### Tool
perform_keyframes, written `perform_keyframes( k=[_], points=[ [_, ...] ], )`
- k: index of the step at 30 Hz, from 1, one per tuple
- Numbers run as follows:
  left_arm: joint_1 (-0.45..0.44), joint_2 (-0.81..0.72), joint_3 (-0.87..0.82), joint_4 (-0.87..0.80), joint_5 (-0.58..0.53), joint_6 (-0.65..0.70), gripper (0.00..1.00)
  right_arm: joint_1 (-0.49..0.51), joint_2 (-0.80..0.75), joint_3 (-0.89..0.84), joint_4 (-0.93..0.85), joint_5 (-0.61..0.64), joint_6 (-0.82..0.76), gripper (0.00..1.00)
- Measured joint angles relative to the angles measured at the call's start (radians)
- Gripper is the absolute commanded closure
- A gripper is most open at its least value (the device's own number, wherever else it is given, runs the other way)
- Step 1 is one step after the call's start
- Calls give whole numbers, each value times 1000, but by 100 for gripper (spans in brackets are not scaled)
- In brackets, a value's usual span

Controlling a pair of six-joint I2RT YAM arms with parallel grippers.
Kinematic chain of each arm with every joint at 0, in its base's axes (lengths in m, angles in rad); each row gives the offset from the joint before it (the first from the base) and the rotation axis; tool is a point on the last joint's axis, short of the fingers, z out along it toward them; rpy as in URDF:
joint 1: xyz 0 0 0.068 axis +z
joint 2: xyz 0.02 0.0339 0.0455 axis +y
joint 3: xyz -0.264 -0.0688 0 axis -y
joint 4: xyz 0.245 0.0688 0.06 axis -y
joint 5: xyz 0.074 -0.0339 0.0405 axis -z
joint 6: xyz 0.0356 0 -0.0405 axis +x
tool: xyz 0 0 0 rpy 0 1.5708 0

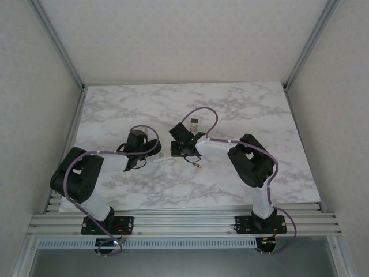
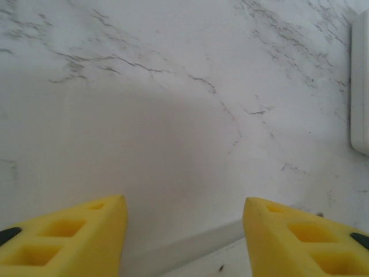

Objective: Load the batteries into the remote control

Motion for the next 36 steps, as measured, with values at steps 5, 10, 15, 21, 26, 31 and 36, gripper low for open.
perform_keyframes(
  k=[5,10,15,21,26,31,36],
  points=[
    [6,-43,-11,-12,-23,2,41,18,-53,-61,-6,-18,61,85],
    [6,-44,-12,-13,-16,0,41,21,-59,-41,-53,-13,52,85],
    [6,-27,-12,-5,19,-10,43,21,-113,-16,-116,11,16,84],
    [6,-5,-12,5,63,-18,45,19,-253,-40,-198,52,-135,71],
    [6,-5,-12,6,80,-23,45,8,-295,-70,-311,62,-284,58],
    [6,-5,-13,6,81,-25,45,-16,-286,-93,-396,35,-386,47],
    [6,-5,-13,6,81,-25,46,-48,-248,-93,-404,-22,-428,48]
  ],
)
